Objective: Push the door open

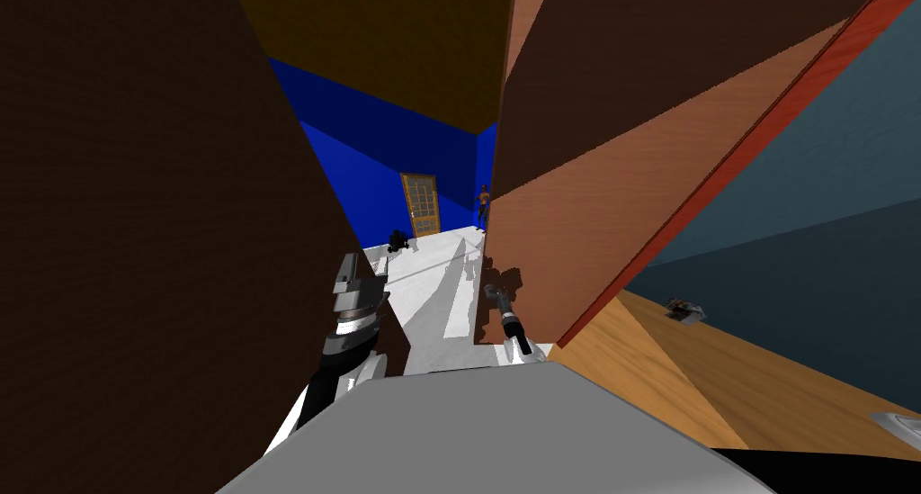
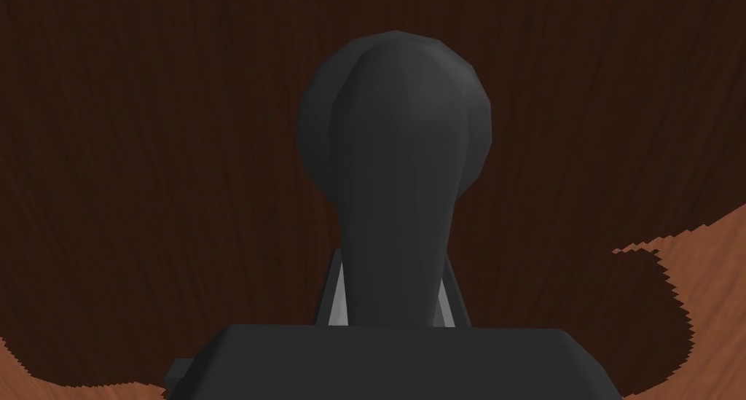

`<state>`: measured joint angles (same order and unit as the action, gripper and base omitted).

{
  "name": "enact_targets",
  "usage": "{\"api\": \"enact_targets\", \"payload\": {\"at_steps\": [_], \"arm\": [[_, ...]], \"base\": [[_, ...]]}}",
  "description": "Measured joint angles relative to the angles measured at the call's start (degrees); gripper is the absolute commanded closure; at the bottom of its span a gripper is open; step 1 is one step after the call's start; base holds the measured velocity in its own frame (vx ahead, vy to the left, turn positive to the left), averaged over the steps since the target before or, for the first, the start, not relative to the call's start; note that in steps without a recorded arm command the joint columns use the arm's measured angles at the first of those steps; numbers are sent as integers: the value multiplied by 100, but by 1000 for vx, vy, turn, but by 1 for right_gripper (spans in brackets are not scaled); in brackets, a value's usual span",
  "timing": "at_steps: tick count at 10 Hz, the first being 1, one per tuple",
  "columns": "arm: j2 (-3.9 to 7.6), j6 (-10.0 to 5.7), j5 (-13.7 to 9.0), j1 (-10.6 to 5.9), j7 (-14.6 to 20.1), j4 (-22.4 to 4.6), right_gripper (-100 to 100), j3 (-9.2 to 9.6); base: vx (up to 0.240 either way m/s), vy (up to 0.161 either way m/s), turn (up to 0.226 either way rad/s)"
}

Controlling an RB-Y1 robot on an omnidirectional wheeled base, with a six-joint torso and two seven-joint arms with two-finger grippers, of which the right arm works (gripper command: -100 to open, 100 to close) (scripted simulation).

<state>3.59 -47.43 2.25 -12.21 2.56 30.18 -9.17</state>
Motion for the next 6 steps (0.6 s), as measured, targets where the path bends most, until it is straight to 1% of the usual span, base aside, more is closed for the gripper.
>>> {"api": "enact_targets", "payload": {"at_steps": [1,2,3,4,5,6], "arm": [[-25,89,-9,96,-53,168,100,-21],[-23,81,-36,52,-108,104,100,-65],[-15,102,-54,75,-148,178,100,-98],[68,29,-91,-51,-158,-9,100,-155],[40,70,-119,-8,-221,106,100,-210],[29,46,-157,-50,-308,36,100,-280]], "base": [[214,-33,-71],[212,-25,-60],[204,3,-59],[217,19,-85],[247,24,-116],[230,32,-94]]}}
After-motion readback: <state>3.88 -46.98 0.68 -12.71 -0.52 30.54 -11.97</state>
